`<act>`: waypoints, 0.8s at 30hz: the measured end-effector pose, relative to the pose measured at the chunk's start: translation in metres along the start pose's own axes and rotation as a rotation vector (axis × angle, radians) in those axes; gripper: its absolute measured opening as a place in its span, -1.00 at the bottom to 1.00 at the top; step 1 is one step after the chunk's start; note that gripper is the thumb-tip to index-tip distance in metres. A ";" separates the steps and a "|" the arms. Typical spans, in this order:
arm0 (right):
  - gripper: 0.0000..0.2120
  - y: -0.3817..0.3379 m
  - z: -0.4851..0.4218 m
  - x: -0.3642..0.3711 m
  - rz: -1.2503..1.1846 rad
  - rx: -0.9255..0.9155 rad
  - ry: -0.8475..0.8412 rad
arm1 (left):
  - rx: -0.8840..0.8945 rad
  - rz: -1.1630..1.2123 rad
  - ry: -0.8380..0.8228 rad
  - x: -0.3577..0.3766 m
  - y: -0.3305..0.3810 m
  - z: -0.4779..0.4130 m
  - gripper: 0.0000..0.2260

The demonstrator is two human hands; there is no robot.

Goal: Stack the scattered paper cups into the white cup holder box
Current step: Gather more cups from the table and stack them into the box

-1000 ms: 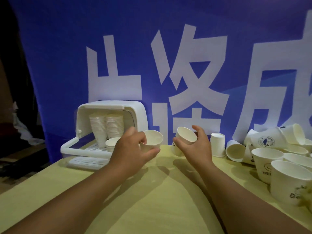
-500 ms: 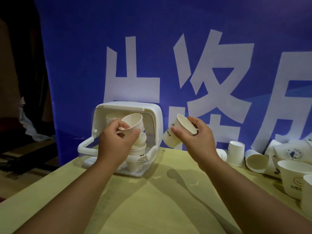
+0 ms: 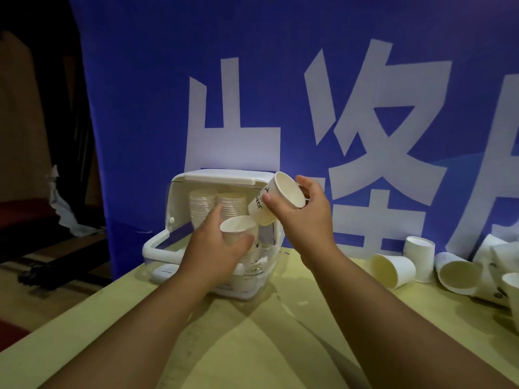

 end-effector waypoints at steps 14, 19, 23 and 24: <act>-0.21 -0.001 0.012 0.022 0.336 -0.113 -0.123 | -0.067 -0.200 -0.218 0.010 -0.013 0.008 -0.57; -0.15 0.012 0.015 0.032 0.465 -0.072 -0.284 | -0.060 -0.156 -0.216 0.006 -0.017 0.007 -0.58; -0.23 0.021 0.019 0.037 0.384 0.010 -0.410 | -0.032 -0.151 -0.234 0.004 -0.013 0.009 -0.55; -0.29 0.022 0.018 0.036 0.345 0.033 -0.392 | -0.028 -0.141 -0.236 0.004 -0.012 0.009 -0.53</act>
Point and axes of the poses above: each hand's wrist, its own z-axis away from the middle knuckle, its own x-axis out of the palm, y = z × x, the point moved 6 cm from there along -z, towards the middle knuckle, and after that the axes turned 7 degrees about x, right-handed, at the moved point
